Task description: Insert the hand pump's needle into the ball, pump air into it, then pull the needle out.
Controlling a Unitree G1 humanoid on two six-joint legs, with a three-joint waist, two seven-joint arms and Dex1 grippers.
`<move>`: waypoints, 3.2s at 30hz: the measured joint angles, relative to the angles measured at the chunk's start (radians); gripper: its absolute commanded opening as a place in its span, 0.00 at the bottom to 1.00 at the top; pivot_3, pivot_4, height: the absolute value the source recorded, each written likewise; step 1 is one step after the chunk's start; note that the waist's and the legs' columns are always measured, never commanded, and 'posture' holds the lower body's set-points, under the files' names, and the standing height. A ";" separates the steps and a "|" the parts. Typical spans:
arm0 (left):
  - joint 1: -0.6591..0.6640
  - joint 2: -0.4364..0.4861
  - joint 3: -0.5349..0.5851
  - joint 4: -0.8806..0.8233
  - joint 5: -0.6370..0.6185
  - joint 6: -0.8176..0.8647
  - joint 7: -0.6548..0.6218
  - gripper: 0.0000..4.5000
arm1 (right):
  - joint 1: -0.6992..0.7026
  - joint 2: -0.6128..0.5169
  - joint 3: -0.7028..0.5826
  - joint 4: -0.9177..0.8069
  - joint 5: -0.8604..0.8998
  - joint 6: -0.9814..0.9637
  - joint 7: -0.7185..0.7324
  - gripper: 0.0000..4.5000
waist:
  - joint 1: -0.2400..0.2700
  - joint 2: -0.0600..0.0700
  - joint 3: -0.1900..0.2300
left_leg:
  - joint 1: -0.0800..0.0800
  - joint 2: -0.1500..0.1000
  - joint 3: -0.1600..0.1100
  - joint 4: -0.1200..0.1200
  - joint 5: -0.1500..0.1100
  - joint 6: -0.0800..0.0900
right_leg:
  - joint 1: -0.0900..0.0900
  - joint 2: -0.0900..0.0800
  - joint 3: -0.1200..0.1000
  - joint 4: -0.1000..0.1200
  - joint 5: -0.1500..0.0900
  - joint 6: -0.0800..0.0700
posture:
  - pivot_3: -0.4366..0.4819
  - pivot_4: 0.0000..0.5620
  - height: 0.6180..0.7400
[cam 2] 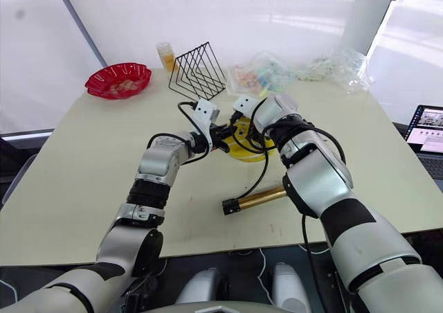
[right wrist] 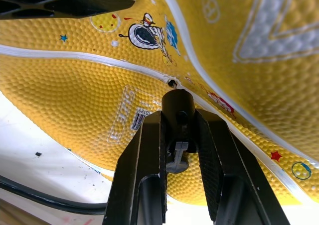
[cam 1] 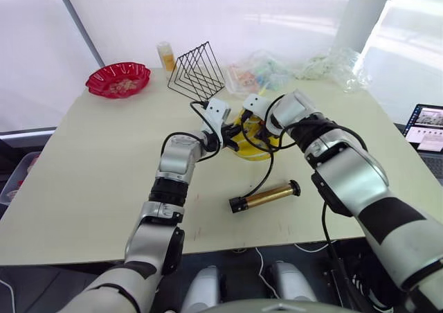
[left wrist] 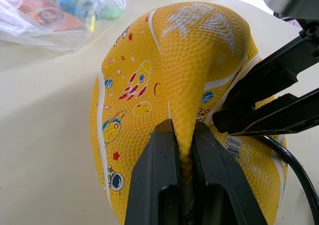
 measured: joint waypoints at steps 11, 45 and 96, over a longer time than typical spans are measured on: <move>0.010 0.000 0.000 0.000 0.000 0.001 0.000 0.01 | 0.013 0.024 0.013 0.020 -0.067 -0.054 0.014 0.08 | -0.008 0.003 -0.007 | 0.000 0.000 -0.001 -0.002 0.000 0.000 | 0.000 -0.001 0.000 -0.001 -0.002 -0.004 | 0.48 0.27 0.97; 0.028 0.000 0.010 -0.012 0.000 0.000 -0.004 0.01 | 0.022 0.048 -0.119 0.078 -0.091 -0.091 -0.038 0.08 | -0.017 0.003 -0.014 | 0.002 0.000 -0.004 -0.009 0.000 0.000 | 0.000 -0.001 -0.001 -0.003 -0.004 -0.006 | 0.48 0.27 0.97; -0.007 -0.037 0.037 0.049 -0.041 -0.089 -0.106 0.00 | 0.297 -0.215 0.037 -0.583 -0.117 -0.029 0.237 0.75 | 0.037 0.016 0.017 | -0.008 -0.010 -0.024 -0.017 0.010 -0.006 | 0.000 0.005 -0.020 -0.016 -0.003 -0.002 | 0.48 0.27 0.97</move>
